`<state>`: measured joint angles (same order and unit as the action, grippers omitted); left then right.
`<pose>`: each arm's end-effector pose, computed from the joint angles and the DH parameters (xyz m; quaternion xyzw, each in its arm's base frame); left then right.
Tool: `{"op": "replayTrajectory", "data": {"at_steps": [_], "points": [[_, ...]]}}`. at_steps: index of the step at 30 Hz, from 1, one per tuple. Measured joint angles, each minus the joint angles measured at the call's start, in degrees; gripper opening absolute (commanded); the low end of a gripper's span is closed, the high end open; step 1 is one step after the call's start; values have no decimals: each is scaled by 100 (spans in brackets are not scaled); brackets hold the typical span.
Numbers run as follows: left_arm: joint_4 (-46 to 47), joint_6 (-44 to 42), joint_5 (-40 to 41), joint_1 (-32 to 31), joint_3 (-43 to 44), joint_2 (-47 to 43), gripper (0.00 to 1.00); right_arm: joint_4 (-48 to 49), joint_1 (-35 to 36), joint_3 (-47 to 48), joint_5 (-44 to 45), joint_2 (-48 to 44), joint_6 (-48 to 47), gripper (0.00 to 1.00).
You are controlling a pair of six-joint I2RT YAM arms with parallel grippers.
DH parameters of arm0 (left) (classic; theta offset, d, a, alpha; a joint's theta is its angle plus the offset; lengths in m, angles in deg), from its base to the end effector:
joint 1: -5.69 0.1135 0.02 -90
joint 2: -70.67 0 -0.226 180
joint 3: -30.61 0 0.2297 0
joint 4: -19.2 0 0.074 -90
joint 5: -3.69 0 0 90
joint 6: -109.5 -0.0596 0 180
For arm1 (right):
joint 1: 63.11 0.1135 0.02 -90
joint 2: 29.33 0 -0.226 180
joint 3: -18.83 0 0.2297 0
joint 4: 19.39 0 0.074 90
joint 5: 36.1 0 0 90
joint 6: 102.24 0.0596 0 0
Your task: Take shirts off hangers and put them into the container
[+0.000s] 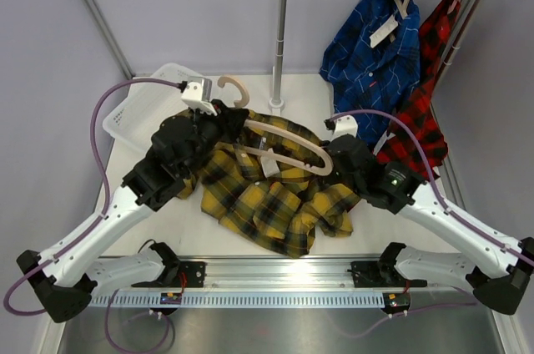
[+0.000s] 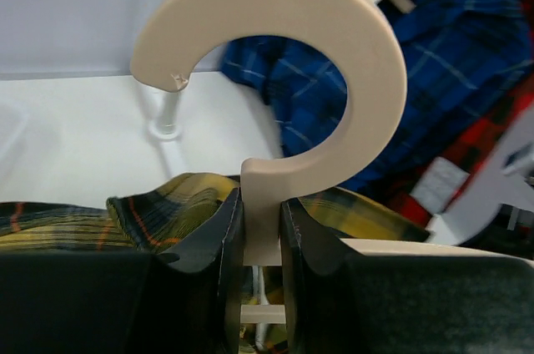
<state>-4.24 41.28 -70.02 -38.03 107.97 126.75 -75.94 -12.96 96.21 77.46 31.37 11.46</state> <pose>0.1843 -0.1531 0.3795 0.0392 0.7187 -0.2856 0.6327 0.1645 0.1599 0.2941 -0.1187 0.8830 0.1013 0.4426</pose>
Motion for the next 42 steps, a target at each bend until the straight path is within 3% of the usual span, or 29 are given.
{"op": "replayTrajectory", "data": {"at_steps": [1,2,5,8,16,21,31,34,38,41,42], "points": [[31,61,-164,-46,103,79,0,2,-2,0,-81,-101,-37,51],[61,109,-323,-87,190,144,0,-4,-2,0,-125,-210,-61,56],[179,199,-824,-146,275,238,0,-149,-2,22,-216,-522,-219,69],[249,216,-1106,-151,275,240,0,-354,-2,107,-195,-752,-319,75],[192,-450,-579,-151,92,170,0,-1014,-2,813,48,-1355,-575,78],[133,-857,-243,-151,-201,157,0,-1106,-4,1429,-299,-1456,-968,79],[103,-1108,-144,-155,-284,249,0,-772,-7,1814,-1766,273,-1633,77],[111,-1141,-136,-155,-289,236,0,-675,-7,1814,-2173,717,-1735,74],[105,-1156,-122,-155,-315,208,0,-597,-7,1836,-2656,918,-1843,59],[111,-1172,-122,-155,-321,205,0,-476,-7,1882,-2964,992,-1928,33],[109,-1174,-120,-155,-323,205,0,-431,-7,1886,-3062,1012,-1958,16]]}}
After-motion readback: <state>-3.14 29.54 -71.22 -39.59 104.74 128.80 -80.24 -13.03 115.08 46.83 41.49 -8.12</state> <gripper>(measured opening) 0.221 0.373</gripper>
